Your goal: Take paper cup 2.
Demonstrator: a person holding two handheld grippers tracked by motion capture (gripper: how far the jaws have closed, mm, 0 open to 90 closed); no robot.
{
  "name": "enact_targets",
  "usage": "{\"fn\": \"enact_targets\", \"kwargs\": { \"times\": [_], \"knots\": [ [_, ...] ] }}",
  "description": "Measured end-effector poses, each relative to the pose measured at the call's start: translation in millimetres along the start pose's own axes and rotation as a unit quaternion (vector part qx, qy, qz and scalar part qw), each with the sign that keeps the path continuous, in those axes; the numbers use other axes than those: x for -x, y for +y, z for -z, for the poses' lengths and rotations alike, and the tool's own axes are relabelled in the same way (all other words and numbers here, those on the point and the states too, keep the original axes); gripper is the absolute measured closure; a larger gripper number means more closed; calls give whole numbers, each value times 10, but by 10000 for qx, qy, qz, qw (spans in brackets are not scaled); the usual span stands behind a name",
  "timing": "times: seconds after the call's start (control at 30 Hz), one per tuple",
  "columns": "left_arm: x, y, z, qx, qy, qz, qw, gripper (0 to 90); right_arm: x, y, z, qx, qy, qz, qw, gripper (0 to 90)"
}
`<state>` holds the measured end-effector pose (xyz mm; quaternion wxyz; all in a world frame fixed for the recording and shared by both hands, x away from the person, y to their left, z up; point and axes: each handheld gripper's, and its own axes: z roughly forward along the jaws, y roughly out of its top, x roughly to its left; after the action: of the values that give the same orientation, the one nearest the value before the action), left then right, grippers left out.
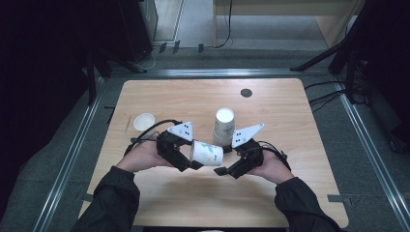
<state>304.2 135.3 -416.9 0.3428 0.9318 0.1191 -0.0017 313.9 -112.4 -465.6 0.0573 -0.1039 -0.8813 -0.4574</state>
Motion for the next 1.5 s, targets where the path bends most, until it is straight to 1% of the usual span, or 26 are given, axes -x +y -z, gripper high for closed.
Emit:
{"fn": "enact_targets", "kwargs": {
  "times": [0.03, 0.07, 0.1, 0.2, 0.23, 0.27, 0.3, 0.37, 0.4, 0.47, 0.57, 0.63, 0.7, 0.83, 0.93, 0.97, 1.0, 1.07, 1.1, 1.13, 1.17, 1.2, 1.27, 1.33, 1.37, 1.5],
  "knots": [
    [1, 15, -15, -109, -7, -45, 9999, 240, -1, 2, -2, -6, 6, 5, 10000, 231],
    [3, 27, -41, -193, -64, -36, 9998, 239, -5, 2, -5, -11, -28, 14, 10000, 231],
    [3, 31, -56, -224, -73, -41, 9997, 240, -7, 0, -7, -19, -20, 30, 10000, 231],
    [-14, 43, -122, -486, -162, 40, 9987, 241, -9, -3, -20, -42, -63, 46, 10000, 231],
    [-21, 43, -150, -573, -182, 70, 9982, 241, -10, -3, -26, -52, -73, 45, 9999, 231],
    [-25, 43, -179, -677, -141, 53, 9976, 242, -13, -4, -37, -71, -61, 49, 9999, 232],
    [-30, 43, -196, -746, -155, 72, 9971, 243, -13, -5, -58, -100, -74, 83, 9999, 232],
    [-26, 41, -237, -865, -109, 45, 9962, 243, -17, -9, -93, -157, -57, 97, 9998, 233],
    [-28, 44, -256, -961, -116, 45, 9953, 247, -22, -11, -115, -184, -57, 95, 9998, 235],
    [-29, 46, -286, -1101, -194, 87, 9937, 248, -38, -20, -169, -240, -55, 137, 9996, 245],
    [-27, 44, -314, -1201, -268, 112, 9923, 248, -61, -20, -235, -295, -92, 245, 9992, 252],
    [-26, 45, -323, -1206, -292, 98, 9922, 247, -64, -20, -264, -331, -82, 283, 9990, 261],
    [-18, 49, -339, -1204, -322, 83, 9922, 247, -71, -21, -279, -371, -47, 261, 9990, 273],
    [-15, 50, -359, -1211, -347, 57, 9920, 247, -78, -20, -289, -371, 31, 376, 9986, 329],
    [-8, 38, -355, -1150, -344, -13, 9928, 245, -93, -26, -281, -373, 1, 477, 9982, 339],
    [-5, 33, -351, -1117, -296, -98, 9933, 241, -95, -25, -277, -374, -9, 484, 9981, 340],
    [1, 30, -349, -1076, -265, -135, 9937, 236, -102, -24, -272, -361, -46, 514, 9980, 341],
    [1, 25, -350, -1050, -259, -132, 9940, 227, -106, -20, -262, -363, -69, 567, 9977, 341],
    [6, 22, -349, -1024, -222, -152, 9944, 215, -107, -19, -258, -362, -71, 575, 9977, 341],
    [6, 21, -341, -1035, -223, -193, 9942, 200, -108, -19, -255, -371, -96, 587, 9975, 340],
    [10, 15, -335, -973, -219, -207, 9948, 188, -108, -20, -251, -383, -109, 573, 9976, 340],
    [8, 11, -320, -916, -254, -168, 9953, 183, -103, -22, -245, -372, -104, 580, 9976, 340],
    [-7, 8, -295, -854, -219, -148, 9960, 161, -97, -22, -226, -348, -100, 557, 9978, 340],
    [-30, -4, -266, -742, -226, -77, 9970, 144, -92, -19, -202, -295, -104, 520, 9982, 340],
    [-36, -13, -255, -673, -235, -7, 9975, 141, -88, -18, -191, -261, -104, 507, 9983, 340],
    [-55, -60, -202, -417, -258, 55, 9988, 135, -74, -22, -144, -197, -106, 432, 9988, 339]
  ]
}}
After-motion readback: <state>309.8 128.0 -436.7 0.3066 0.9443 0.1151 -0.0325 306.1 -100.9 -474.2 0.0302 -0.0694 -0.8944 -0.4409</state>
